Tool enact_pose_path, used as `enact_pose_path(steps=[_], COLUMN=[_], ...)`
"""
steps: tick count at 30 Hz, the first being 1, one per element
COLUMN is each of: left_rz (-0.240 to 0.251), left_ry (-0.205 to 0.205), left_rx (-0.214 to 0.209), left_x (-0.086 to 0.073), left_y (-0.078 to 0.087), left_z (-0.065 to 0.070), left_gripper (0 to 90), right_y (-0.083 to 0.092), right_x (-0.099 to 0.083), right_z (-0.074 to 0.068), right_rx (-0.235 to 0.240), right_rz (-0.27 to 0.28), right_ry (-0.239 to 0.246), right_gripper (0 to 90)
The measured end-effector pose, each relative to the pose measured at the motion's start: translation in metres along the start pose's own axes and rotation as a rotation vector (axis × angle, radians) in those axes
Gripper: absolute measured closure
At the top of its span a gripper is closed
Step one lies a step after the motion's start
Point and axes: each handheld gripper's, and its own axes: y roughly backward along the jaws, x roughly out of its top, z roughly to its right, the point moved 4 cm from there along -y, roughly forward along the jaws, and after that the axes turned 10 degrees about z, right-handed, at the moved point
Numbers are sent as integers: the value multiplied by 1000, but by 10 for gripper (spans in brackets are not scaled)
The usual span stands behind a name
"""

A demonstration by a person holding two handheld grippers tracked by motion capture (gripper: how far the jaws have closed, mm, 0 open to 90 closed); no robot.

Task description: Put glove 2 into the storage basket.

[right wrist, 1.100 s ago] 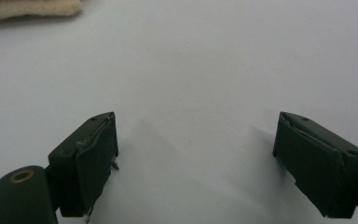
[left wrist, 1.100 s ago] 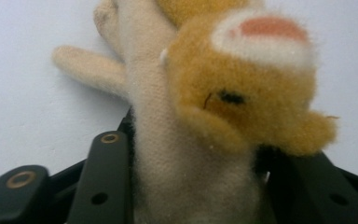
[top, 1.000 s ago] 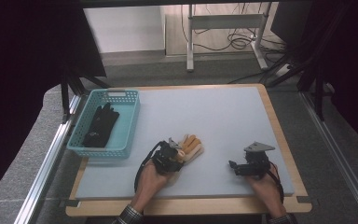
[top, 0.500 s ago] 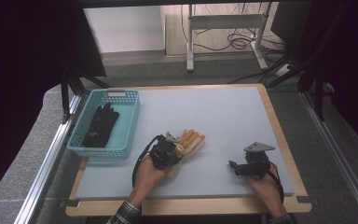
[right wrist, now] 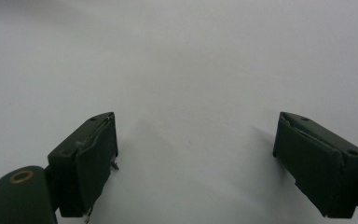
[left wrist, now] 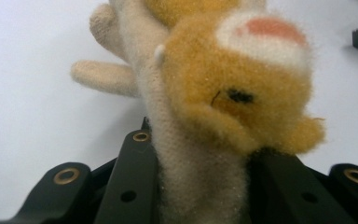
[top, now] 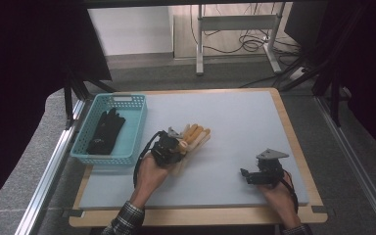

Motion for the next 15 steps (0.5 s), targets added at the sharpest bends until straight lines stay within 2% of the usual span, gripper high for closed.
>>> enact_pose_path(steps=[8,15], left_rz=[12,14], left_ry=[14,33], left_rx=[44,97], left_x=[16,25], left_y=[14,31], left_z=[-18,-41], left_gripper=[734,734], right_y=[0,0], right_x=[0,0], right_z=[0,0], right_rx=[0,0], right_rz=[-1,0], right_ry=[-2,-2], right_gripper=[131,132])
